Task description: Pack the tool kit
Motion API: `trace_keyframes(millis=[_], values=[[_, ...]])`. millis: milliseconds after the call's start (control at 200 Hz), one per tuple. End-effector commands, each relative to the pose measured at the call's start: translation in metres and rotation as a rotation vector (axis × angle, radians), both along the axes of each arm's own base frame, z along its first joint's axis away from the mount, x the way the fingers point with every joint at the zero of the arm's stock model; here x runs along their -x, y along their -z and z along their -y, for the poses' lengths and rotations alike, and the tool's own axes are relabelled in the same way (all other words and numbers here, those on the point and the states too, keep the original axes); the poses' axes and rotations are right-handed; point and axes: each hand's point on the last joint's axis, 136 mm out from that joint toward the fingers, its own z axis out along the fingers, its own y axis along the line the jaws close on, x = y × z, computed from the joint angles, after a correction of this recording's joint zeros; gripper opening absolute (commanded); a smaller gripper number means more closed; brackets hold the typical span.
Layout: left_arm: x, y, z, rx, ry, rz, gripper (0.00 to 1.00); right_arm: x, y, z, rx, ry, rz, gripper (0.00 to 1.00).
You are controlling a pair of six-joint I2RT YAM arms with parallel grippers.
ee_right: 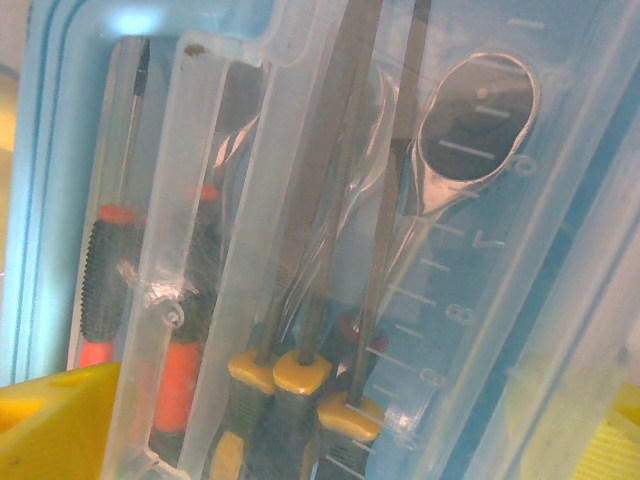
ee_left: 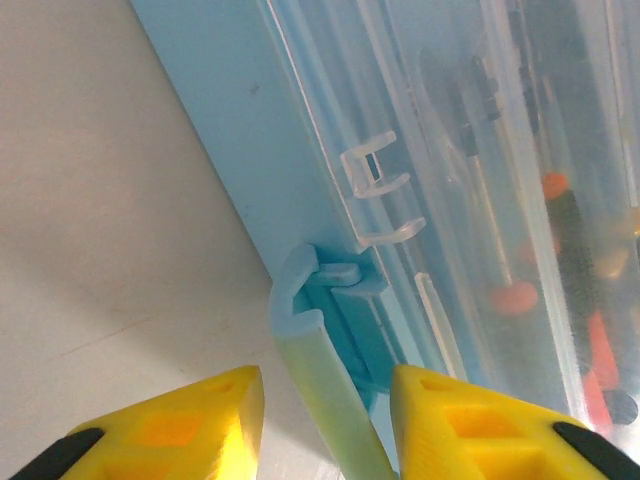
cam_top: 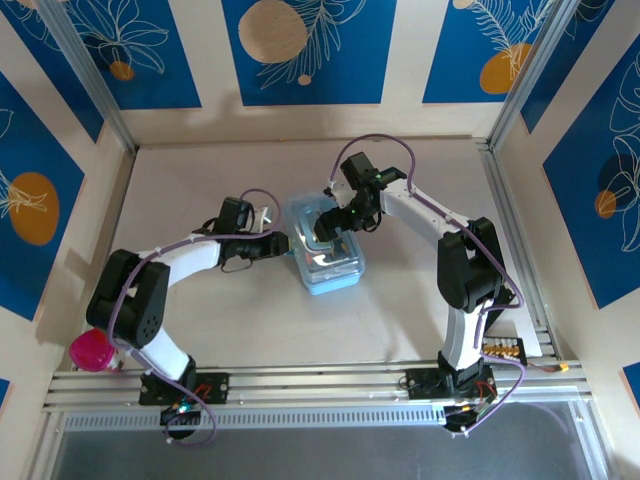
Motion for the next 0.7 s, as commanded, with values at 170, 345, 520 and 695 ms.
trace_keyframes(millis=[170,345,520,695], values=[[0.000,0.003,0.005,-0.014,0.021,-0.005,0.27,0.076,0.104,0.019,0.214,-0.050,-0.354,0.93],[0.000,-0.007,0.001,-0.029,0.020,0.011,0.22,0.076,0.104,0.019,0.213,-0.050,-0.352,0.93],[0.000,-0.018,-0.001,-0.038,0.019,0.033,0.21,0.076,0.104,0.018,0.210,-0.052,-0.354,0.93],[0.000,-0.021,-0.001,-0.036,0.024,0.037,0.23,0.075,0.104,0.016,0.209,-0.055,-0.353,0.93]])
